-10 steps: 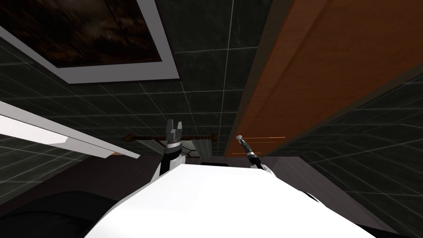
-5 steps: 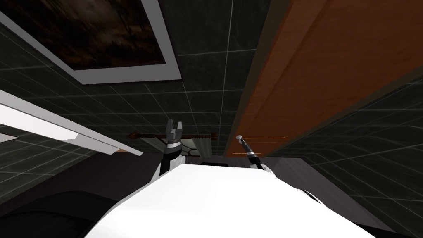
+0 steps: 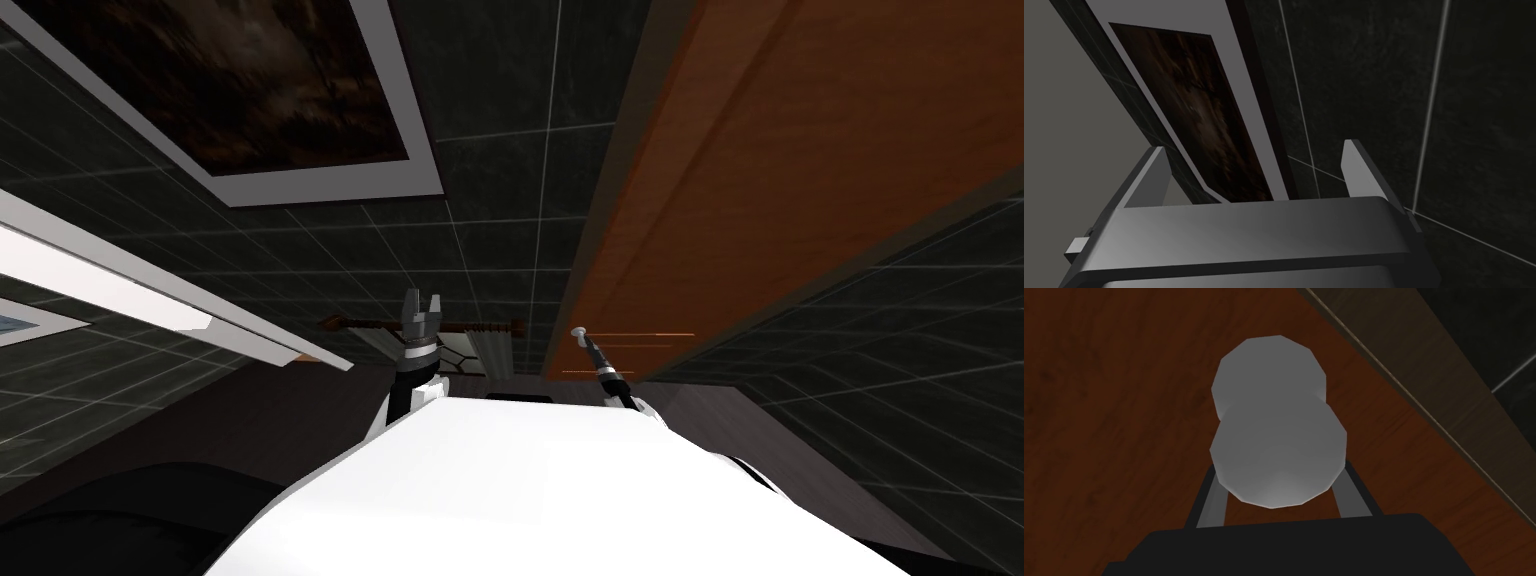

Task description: Pull the door open

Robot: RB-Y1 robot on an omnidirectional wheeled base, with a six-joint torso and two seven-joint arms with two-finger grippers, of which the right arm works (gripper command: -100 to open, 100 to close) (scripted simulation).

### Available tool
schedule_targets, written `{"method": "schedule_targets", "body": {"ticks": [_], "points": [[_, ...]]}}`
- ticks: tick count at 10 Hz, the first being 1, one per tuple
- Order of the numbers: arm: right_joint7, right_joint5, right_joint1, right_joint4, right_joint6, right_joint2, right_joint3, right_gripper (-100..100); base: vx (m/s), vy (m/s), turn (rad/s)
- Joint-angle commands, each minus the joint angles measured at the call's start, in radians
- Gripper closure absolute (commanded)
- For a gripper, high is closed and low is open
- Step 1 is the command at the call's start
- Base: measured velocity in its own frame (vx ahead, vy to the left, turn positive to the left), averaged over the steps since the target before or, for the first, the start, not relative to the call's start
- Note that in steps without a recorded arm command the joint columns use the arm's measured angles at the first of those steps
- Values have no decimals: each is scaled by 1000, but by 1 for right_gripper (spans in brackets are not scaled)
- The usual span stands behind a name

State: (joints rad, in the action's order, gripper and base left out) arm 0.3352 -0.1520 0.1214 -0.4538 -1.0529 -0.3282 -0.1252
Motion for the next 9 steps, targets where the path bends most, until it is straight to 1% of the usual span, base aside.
{"method": "schedule_targets", "body": {"ticks": [1,2,3,4,5,6,7,8,9], "points": [[-50,15,-13,-22,13,10,16,100,-39,-19,56],[-54,15,-13,-22,13,10,16,100,-37,-21,39],[-92,32,-13,-24,17,9,24,100,-36,-20,66],[-96,32,-13,-24,17,9,24,100,-30,-15,28],[-135,49,-13,-27,21,9,32,100,-42,-24,65],[-137,49,-13,-27,21,9,32,100,-37,-25,46],[-177,66,-13,-29,25,9,39,100,-48,-20,60],[-179,66,-13,-29,25,9,39,100,-37,-21,34],[-219,83,-13,-32,29,9,47,100,-40,-22,62]]}}
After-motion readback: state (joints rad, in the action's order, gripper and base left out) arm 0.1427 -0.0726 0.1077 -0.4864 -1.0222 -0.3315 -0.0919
